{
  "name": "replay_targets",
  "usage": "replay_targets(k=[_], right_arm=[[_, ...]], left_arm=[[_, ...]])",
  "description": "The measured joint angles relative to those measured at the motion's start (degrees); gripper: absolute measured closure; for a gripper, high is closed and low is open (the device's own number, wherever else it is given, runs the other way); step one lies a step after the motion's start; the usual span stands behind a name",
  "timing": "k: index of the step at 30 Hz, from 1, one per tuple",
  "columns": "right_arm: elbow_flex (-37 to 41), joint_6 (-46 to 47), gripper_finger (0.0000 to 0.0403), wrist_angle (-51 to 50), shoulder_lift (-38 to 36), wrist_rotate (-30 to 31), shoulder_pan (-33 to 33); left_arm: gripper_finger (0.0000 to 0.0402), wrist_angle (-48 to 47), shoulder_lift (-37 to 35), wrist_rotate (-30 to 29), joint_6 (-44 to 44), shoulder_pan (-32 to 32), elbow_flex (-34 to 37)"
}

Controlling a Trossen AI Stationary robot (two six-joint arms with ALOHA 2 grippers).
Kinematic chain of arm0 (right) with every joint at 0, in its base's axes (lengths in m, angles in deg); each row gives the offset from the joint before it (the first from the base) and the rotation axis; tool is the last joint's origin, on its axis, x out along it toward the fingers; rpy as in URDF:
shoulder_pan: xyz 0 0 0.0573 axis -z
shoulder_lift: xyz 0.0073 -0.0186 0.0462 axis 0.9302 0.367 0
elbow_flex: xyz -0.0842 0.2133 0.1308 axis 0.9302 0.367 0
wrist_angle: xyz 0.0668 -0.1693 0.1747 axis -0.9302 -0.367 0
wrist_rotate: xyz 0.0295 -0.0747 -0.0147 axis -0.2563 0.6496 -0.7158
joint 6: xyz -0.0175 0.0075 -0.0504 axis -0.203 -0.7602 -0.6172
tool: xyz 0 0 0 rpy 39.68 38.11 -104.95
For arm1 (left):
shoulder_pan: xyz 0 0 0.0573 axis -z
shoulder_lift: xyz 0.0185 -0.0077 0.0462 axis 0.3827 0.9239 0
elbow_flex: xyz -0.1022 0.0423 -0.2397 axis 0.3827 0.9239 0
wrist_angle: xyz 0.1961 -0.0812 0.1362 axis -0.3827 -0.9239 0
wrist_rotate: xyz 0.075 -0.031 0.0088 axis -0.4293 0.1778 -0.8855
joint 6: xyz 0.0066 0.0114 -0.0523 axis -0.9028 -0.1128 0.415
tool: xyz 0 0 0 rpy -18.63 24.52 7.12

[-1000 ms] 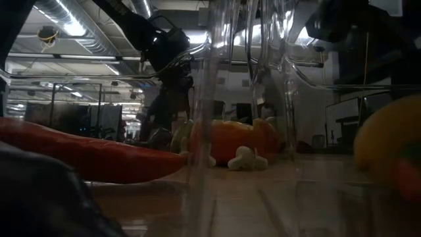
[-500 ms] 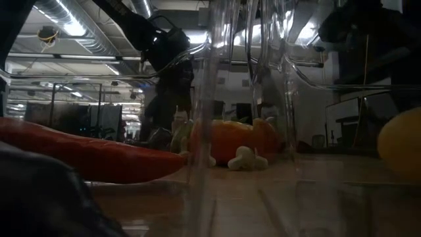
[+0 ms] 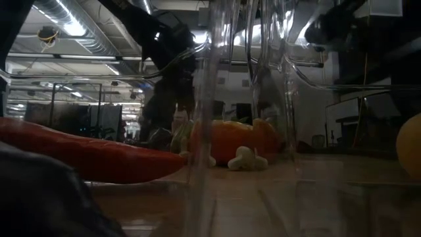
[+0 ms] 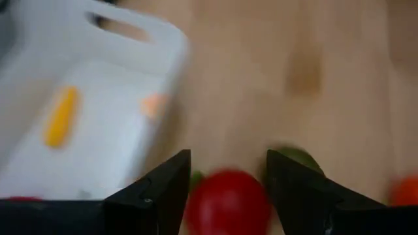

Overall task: Sort produce into baskets
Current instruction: Put the red chili pepper into the white bin

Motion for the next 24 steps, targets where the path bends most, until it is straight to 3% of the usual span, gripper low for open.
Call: replay_targets(k=[10, 24], right_arm=[[0.0, -6.34, 0.0126, 0.04, -2.86, 10.0, 8.12], [0.0, -15.32, 0.0126, 6.92, -2.86, 10.07, 20.23]], left_arm=[[0.0205, -14.84, -0.03, 0.15, -6.0, 9.36, 0.0], [0.0205, -20.23, -0.03, -2.63, -2.35, 13.22, 2.4]])
